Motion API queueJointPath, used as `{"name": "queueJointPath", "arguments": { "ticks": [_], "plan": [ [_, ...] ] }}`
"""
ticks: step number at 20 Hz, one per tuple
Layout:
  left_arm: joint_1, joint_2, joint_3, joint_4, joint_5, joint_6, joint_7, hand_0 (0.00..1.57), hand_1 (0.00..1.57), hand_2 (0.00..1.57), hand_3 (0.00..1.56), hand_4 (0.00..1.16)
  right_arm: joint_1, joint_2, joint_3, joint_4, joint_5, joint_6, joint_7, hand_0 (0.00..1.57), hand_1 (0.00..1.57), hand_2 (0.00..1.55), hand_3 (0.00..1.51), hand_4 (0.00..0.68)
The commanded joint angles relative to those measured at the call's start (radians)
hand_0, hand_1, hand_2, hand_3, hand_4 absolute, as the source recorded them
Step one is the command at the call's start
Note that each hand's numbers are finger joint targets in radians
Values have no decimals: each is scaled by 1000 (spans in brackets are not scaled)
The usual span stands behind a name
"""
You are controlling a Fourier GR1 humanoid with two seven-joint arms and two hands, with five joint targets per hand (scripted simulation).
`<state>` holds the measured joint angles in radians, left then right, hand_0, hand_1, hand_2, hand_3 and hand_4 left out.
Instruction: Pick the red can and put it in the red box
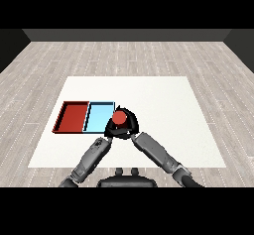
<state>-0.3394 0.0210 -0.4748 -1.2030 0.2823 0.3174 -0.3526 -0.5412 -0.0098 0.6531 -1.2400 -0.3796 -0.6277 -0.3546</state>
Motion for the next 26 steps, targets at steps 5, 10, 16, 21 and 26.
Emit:
{"name": "queueJointPath", "arguments": {
  "ticks": [5,10,16,21,26],
  "plan": [
    [10,-13,46,-22,-12,182,116,1571,1571,1533,1429,922,31,9,32,-10,-16,-5,-17,1470,1470,1448,1373,628],
    [-72,-20,-46,68,33,296,65,1550,1550,1505,1410,912,62,9,23,-84,27,-9,11,1535,1535,1459,1376,606],
    [-68,-20,-47,-37,19,378,98,1571,1571,1520,1413,937,38,5,-24,-43,-5,44,4,1437,1437,1442,1379,622],
    [-26,-20,4,51,4,301,-8,1571,1571,1528,1447,1119,-15,9,2,-2,-77,32,-25,1179,1179,1173,1084,0],
    [-47,-20,-4,15,-20,339,35,1571,1571,1529,1455,1118,27,9,-16,-57,74,39,74,0,0,0,0,0]
  ]
}}
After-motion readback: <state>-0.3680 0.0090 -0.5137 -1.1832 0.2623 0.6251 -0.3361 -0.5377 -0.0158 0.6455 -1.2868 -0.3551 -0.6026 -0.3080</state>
